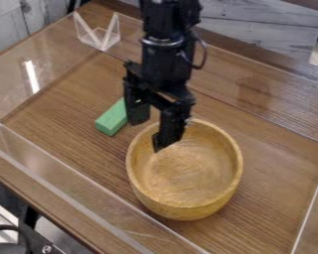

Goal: Put the green block in the brown bowl

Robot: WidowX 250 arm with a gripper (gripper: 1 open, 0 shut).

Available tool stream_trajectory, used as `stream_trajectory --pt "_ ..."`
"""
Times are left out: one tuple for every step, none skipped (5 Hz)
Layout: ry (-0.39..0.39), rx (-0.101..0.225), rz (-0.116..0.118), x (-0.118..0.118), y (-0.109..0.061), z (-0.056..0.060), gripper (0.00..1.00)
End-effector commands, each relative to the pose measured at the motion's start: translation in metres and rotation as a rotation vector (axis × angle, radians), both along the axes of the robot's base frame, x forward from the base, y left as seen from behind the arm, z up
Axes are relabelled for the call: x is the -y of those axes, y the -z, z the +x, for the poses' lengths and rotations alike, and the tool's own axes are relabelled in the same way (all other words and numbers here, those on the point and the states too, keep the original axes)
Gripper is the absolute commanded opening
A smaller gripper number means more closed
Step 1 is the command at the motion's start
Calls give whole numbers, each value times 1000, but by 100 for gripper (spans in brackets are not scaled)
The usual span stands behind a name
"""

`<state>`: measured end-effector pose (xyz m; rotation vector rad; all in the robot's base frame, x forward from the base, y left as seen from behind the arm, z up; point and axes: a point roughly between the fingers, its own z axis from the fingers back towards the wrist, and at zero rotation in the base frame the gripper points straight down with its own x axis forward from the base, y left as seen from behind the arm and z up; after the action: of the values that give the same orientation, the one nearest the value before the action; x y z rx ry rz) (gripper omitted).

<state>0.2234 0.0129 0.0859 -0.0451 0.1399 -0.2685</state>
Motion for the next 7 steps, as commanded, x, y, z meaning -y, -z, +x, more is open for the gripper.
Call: stream_trajectory --pt "38 71 16 -17 -4 3 100" --pt "47 80 26 -31 4 3 100" --pt "58 86 32 -36 10 4 100" --pt "62 90 33 -37 15 4 100" --pt "65 94 34 -38 19 5 100" --pt "67 98 33 -38 23 6 100" --pt "69 102 31 -37 26 7 0"
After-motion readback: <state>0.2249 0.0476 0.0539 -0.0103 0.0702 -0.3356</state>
